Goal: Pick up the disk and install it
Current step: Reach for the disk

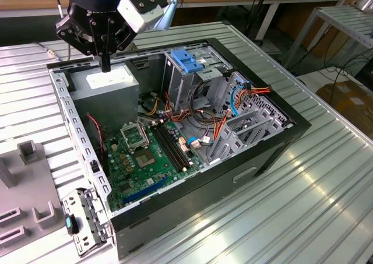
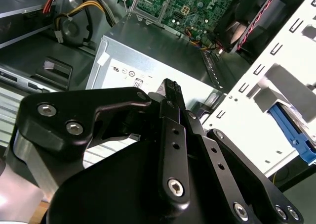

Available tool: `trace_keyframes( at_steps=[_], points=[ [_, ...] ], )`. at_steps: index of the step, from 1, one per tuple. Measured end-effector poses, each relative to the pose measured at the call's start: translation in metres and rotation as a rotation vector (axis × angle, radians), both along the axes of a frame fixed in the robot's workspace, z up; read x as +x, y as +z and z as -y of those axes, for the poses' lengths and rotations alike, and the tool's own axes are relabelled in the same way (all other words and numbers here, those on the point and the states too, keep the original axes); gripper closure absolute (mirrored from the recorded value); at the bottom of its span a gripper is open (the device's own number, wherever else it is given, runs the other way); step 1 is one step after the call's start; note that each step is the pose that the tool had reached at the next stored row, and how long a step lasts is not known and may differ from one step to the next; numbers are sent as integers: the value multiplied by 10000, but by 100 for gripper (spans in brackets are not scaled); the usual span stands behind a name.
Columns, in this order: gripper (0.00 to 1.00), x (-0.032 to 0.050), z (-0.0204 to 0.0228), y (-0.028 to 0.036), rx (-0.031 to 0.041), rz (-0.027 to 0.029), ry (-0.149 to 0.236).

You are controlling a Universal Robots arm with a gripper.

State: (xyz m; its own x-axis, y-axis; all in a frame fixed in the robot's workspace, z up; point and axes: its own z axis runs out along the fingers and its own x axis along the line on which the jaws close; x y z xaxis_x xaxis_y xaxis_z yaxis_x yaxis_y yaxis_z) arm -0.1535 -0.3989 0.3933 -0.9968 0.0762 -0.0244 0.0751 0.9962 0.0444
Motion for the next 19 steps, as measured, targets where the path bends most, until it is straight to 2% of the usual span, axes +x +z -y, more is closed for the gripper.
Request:
trace_keyframes(
  at_steps=[19],
  points=[
    [89,-54,0,0,0,-1,0]
  ],
)
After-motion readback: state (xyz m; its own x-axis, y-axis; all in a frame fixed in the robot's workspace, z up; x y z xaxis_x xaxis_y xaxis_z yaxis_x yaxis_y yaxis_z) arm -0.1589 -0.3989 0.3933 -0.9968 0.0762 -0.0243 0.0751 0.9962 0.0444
